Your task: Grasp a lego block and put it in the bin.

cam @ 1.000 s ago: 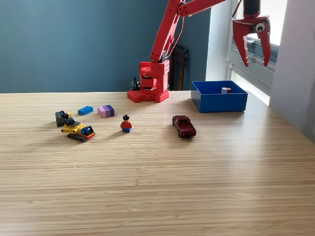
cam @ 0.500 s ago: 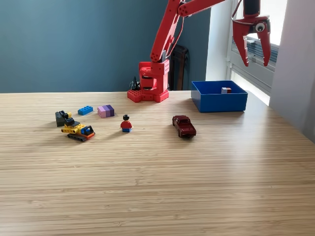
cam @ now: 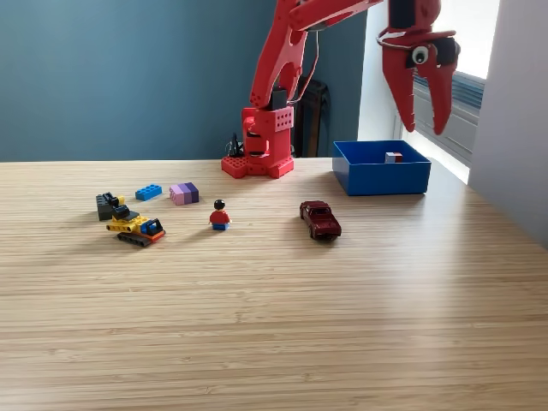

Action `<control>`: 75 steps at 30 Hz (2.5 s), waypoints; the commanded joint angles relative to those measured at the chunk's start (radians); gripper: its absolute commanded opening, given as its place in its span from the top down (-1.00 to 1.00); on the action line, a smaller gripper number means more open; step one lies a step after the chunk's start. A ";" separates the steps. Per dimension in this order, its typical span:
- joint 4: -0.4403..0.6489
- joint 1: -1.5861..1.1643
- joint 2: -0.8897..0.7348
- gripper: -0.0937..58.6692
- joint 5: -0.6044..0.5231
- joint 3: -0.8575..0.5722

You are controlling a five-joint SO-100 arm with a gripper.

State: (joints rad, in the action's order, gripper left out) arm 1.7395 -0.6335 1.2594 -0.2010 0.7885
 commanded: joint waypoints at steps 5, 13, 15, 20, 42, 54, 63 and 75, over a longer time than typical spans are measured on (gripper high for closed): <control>0.040 0.526 0.017 0.49 -0.003 -0.038; -0.012 0.902 0.017 0.30 0.032 0.020; -0.021 0.985 0.017 0.30 0.051 0.014; -0.031 1.158 0.017 0.33 0.095 0.009; -0.229 1.407 0.196 0.34 0.232 0.508; -0.347 1.413 0.742 0.30 0.318 0.960; -0.457 1.500 1.023 0.38 0.344 1.276; -0.549 1.652 1.062 0.46 0.288 1.582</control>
State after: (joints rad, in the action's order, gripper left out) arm 1.2072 0.9925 2.2826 0.0951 2.3240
